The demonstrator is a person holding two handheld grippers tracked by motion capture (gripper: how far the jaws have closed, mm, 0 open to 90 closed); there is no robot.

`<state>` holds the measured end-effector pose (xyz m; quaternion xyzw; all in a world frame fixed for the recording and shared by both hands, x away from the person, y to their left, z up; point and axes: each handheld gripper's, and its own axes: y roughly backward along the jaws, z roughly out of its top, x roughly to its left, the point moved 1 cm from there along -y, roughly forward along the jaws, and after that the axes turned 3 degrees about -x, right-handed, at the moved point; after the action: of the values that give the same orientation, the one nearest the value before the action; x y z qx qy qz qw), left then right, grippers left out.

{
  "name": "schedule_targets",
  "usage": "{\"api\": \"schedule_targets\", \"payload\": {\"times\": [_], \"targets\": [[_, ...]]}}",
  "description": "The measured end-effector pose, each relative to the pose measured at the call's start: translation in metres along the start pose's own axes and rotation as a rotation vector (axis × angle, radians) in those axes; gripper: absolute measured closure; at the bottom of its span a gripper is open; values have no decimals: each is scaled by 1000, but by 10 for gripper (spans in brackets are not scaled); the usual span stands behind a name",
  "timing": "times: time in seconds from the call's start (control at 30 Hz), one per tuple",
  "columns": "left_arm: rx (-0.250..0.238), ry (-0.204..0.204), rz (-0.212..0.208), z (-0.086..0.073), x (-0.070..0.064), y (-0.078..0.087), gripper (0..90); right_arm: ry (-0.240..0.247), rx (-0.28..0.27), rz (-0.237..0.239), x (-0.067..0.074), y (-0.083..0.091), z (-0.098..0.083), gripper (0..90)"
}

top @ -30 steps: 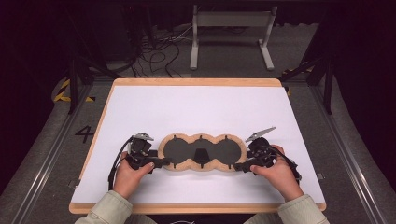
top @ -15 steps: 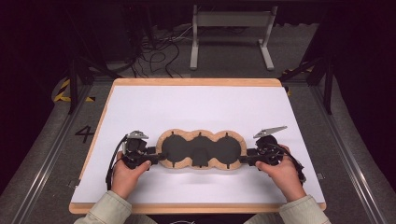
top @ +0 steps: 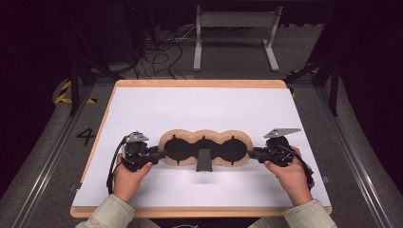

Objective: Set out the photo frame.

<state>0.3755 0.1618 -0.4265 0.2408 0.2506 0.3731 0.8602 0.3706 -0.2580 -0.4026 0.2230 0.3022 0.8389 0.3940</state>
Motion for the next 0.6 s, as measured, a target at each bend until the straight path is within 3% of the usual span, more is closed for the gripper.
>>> {"api": "schedule_targets", "payload": {"times": [0.13, 0.23, 0.4, 0.43, 0.47, 0.6], "targets": [[-12, -32, 15, 0, -2, -2, 614, 16, -21, -30, 1, 1, 1, 738], [-7, -49, 15, -1, -4, -1, 615, 42, -4, -54, 2, 0, -1, 738], [-2, -53, 16, -1, -4, 0, 646, 54, 14, -53, 2, -1, -3, 738], [7, -31, 3, -3, -6, 1, 649, 57, 14, -54, 3, -1, -4, 738], [2, -55, 17, -3, -5, 2, 650, 62, 19, -56, 4, 0, -4, 738], [9, -65, 16, -5, -8, 4, 657, 78, 20, -58, 7, 2, -8, 736]]}}
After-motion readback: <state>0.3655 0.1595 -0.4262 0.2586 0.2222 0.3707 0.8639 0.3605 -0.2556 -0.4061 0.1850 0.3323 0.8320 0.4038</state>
